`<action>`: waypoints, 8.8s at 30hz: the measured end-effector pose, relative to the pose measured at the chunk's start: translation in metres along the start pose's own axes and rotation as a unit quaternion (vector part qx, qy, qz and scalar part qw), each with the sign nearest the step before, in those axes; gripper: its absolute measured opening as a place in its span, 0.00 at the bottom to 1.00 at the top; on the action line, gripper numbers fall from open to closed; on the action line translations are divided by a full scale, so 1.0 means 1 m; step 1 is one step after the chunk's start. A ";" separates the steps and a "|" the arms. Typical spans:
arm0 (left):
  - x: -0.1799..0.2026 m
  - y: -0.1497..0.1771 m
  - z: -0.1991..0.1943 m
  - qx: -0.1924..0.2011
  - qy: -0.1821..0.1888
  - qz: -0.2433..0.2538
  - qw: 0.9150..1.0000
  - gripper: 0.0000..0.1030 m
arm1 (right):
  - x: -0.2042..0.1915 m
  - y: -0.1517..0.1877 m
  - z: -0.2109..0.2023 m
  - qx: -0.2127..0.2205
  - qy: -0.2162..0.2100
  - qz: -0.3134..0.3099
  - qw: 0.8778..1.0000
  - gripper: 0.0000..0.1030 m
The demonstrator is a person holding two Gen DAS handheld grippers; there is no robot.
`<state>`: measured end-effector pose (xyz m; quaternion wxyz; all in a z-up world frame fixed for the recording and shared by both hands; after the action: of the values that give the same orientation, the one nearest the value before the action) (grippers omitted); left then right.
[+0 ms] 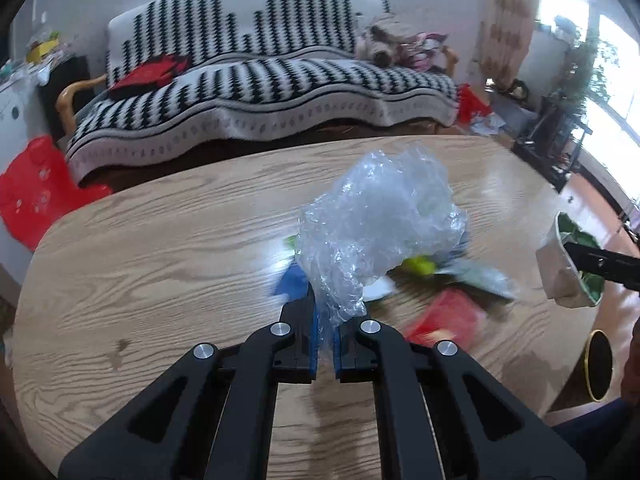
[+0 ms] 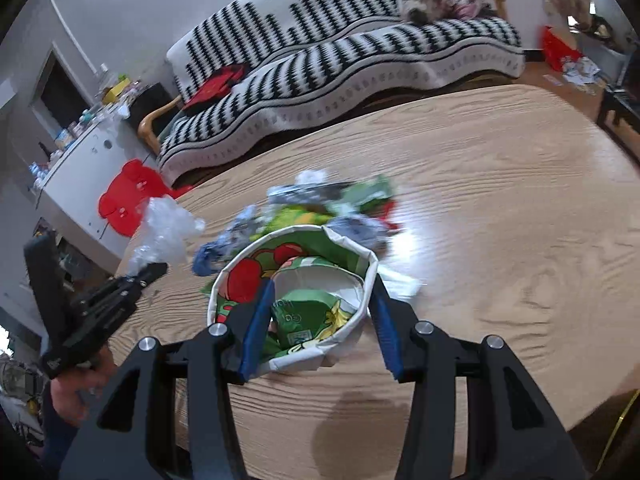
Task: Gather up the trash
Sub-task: 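Carry the plastic bag and paper cup to the bin and open both tools, then move both open tools back to the table, then grasp the crumpled blue foil wrapper with the left tool while the right tool grasps the green-white cigarette pack, then lift the foil wrapper and cigarette pack and carry them over the bin, then open both tools to drop the items into the bin, then return to the table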
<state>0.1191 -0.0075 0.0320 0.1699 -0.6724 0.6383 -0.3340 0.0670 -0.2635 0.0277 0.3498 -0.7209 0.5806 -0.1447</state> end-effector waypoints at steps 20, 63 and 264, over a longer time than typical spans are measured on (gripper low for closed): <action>0.389 0.148 0.027 -0.126 0.261 0.226 0.930 0.04 | 0.276 0.207 -0.233 0.023 0.281 0.263 0.922 0.46; 0.586 0.378 0.119 -0.314 0.316 0.299 0.844 0.79 | 0.403 0.391 -0.309 -0.011 0.379 0.509 0.772 0.82; 0.603 0.397 0.095 -0.317 0.363 0.315 0.818 0.65 | 0.365 0.396 -0.315 -0.004 0.377 0.508 0.774 0.68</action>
<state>-0.1360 -0.6632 -0.1560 -0.2006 -0.2815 0.9014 -0.2607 -0.3148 -0.7442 -0.0860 0.1224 -0.2104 0.9483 -0.2038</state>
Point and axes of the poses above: each gripper's, at about its wrist camera, not at the fingertips, and z roughly the way its jaws point, x to its right, y to its underside, the point moved 1 cm from there along z, roughly the way its jaws point, and after that the axes turned 15 degrees about -z, right-handed, at the moved point
